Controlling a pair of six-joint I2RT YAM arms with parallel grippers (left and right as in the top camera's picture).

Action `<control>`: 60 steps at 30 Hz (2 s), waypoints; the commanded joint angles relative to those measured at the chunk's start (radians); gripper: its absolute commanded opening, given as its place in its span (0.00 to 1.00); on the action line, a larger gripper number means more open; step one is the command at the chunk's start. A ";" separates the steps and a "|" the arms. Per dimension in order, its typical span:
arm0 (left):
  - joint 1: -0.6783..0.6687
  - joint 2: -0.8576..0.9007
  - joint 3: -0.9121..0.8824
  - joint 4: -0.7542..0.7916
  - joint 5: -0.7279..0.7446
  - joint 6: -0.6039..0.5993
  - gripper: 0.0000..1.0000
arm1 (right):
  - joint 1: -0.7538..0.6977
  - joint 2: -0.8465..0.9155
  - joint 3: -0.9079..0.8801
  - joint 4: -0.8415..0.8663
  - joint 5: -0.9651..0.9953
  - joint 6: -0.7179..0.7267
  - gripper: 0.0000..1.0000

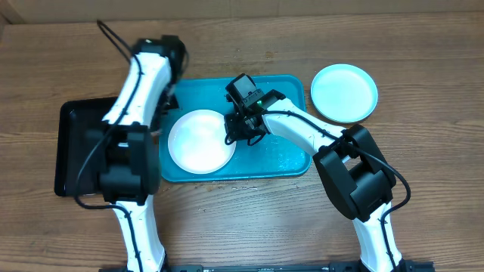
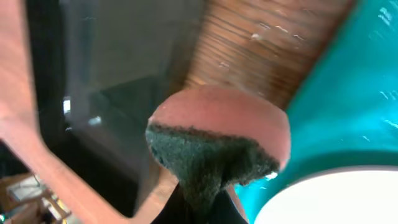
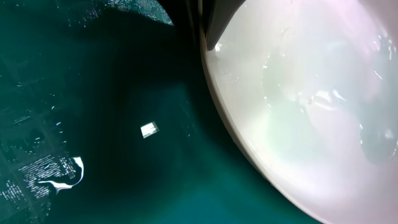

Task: Clean dirty plates on tray and stack at the side
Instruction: 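Return the sponge to the black tray with the left gripper, then lift the white plate off the tray with the right gripper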

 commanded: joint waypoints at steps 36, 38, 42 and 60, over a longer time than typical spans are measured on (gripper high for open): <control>0.591 0.014 -0.130 0.191 0.518 0.159 0.18 | -0.005 0.030 -0.023 -0.021 0.054 -0.018 0.04; 0.594 0.014 -0.123 0.178 0.518 0.159 0.15 | -0.005 0.030 -0.023 -0.018 0.054 -0.018 0.04; 0.610 0.014 -0.044 0.098 0.523 0.159 0.09 | -0.005 0.029 -0.021 -0.008 0.053 -0.018 0.04; 0.634 0.013 0.307 -0.119 0.623 0.156 1.00 | 0.095 -0.153 0.192 -0.174 0.530 -0.054 0.04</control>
